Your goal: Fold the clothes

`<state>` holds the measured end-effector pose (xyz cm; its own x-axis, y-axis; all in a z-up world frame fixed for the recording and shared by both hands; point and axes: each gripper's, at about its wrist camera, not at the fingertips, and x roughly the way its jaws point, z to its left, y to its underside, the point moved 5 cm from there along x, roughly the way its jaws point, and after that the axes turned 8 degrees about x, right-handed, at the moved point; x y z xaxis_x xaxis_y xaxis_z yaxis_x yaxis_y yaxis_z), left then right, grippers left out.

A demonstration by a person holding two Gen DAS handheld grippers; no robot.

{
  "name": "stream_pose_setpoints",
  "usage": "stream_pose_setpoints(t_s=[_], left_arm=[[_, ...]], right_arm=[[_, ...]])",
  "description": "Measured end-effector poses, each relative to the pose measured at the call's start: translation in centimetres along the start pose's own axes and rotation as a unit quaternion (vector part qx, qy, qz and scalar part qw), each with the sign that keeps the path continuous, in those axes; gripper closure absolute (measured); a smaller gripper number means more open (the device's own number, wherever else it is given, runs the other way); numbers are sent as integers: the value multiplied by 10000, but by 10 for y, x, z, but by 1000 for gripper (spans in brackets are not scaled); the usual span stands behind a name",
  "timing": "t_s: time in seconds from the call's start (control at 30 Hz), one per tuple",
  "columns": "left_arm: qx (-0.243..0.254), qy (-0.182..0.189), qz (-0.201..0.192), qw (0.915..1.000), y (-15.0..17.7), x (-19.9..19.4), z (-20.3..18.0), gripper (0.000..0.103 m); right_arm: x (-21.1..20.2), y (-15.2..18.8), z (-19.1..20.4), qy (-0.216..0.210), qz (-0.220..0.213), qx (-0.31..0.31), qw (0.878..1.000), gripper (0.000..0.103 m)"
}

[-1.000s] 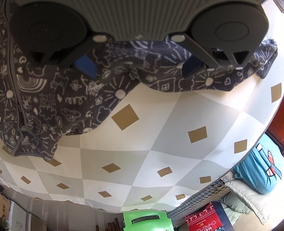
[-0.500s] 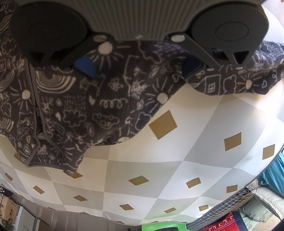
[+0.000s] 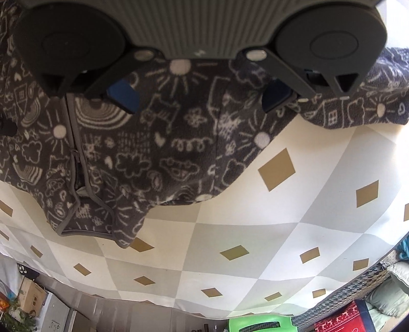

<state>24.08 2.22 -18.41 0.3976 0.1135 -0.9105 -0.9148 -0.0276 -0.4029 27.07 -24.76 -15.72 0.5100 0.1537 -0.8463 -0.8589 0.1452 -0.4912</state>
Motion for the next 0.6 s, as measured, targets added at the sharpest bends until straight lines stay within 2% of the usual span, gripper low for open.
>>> stream_pose_setpoints(t_s=[0.1, 0.17, 0.3, 0.43, 0.6], left_arm=[[43, 4, -39, 10000, -1, -2, -2, 0], [101, -70, -64, 9999, -1, -4, -1, 0], [-76, -87, -12, 9999, 4, -5, 10, 0], [-328, -70, 113, 9994, 12, 2, 26, 0], [-629, -2, 277, 9976, 20, 13, 36, 0]], right_arm=[[-3, -6, -23, 184, -115, 470, 9987, 86], [-5, -8, -35, 311, -238, 725, 9966, 87], [-8, -13, -43, 744, -455, 770, 9932, 86], [-15, -14, -30, 661, -369, 641, 9951, 74], [-21, -3, -1, 249, -161, 248, 9993, 70]])
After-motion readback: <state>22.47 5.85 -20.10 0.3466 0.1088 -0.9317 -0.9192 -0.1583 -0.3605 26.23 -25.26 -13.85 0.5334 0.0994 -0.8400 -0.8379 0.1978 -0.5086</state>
